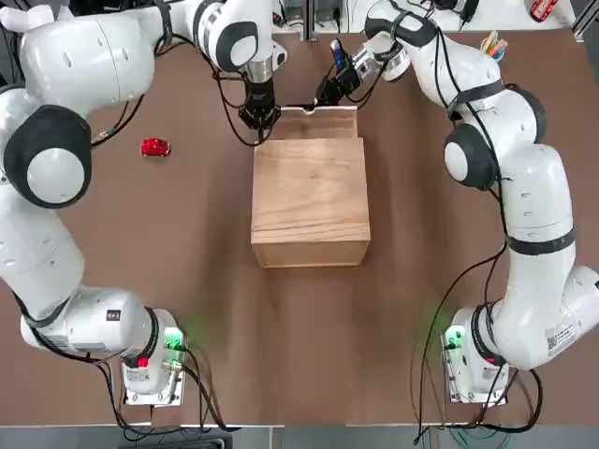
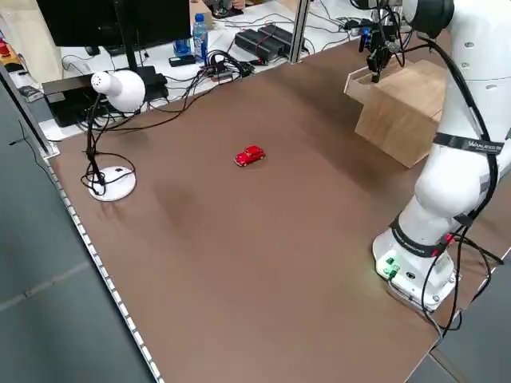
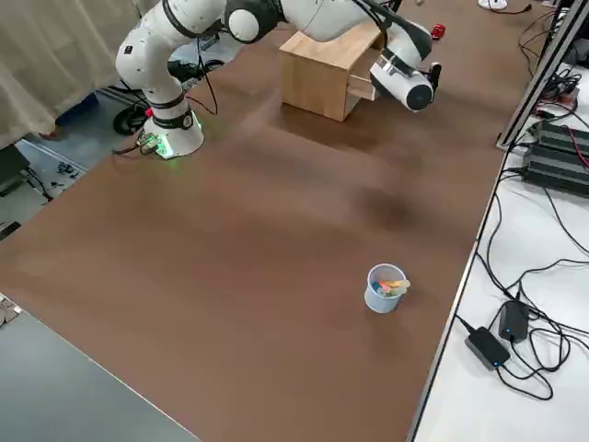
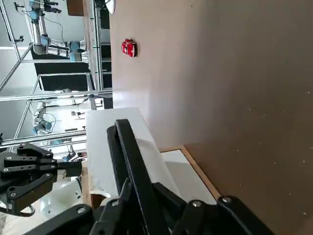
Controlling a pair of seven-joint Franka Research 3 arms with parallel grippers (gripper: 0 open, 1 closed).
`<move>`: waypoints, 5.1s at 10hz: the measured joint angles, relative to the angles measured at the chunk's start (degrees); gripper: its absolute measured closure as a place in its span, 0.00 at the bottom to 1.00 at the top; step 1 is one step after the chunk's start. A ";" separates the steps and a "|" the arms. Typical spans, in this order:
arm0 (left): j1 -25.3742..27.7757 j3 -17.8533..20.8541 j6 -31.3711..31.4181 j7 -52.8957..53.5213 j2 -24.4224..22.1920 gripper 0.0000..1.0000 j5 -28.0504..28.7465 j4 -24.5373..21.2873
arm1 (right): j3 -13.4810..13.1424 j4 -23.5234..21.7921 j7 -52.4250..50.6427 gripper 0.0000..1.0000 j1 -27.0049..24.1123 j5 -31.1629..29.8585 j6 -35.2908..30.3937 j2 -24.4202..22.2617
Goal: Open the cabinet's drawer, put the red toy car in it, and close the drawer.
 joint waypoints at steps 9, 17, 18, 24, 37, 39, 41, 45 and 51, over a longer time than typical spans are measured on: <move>0.08 -0.06 -0.05 0.00 0.03 0.97 -0.02 0.04 | 0.55 2.13 5.69 0.42 0.68 7.45 12.35 -0.02; 1.79 15.43 -3.22 1.92 -9.68 0.79 -5.71 1.62 | -2.97 3.66 6.03 0.00 -0.52 5.03 11.43 -1.61; 2.10 20.37 -3.34 2.78 -11.35 0.64 -6.51 1.28 | -4.51 3.80 6.22 0.00 -0.98 0.53 9.03 -2.86; 2.70 42.84 13.23 3.31 -15.30 0.00 -14.15 -14.26 | -27.05 6.93 6.91 0.00 -2.22 -14.98 -19.71 -10.94; 3.55 50.91 42.40 -9.87 2.34 0.12 -23.97 -24.16 | -38.26 10.04 7.12 0.00 -3.93 -41.03 -27.99 -19.11; 3.52 50.72 42.44 -10.68 1.79 0.45 -24.01 -23.56 | -36.71 10.19 7.85 0.00 -5.16 -45.84 -26.79 -21.12; 3.51 48.42 40.00 -12.74 -1.67 0.59 -24.07 -21.60 | -26.37 10.19 11.22 0.00 -11.19 -55.59 -24.47 -25.31; 2.98 35.23 29.34 -28.46 -12.41 0.59 -20.68 -17.99 | -12.95 5.73 16.17 0.00 -19.09 -64.35 -21.73 -32.99; 2.42 11.19 21.44 -65.72 -13.70 0.59 -10.98 -7.85 | -2.63 -10.69 19.73 0.00 -24.77 -70.47 -13.49 -45.61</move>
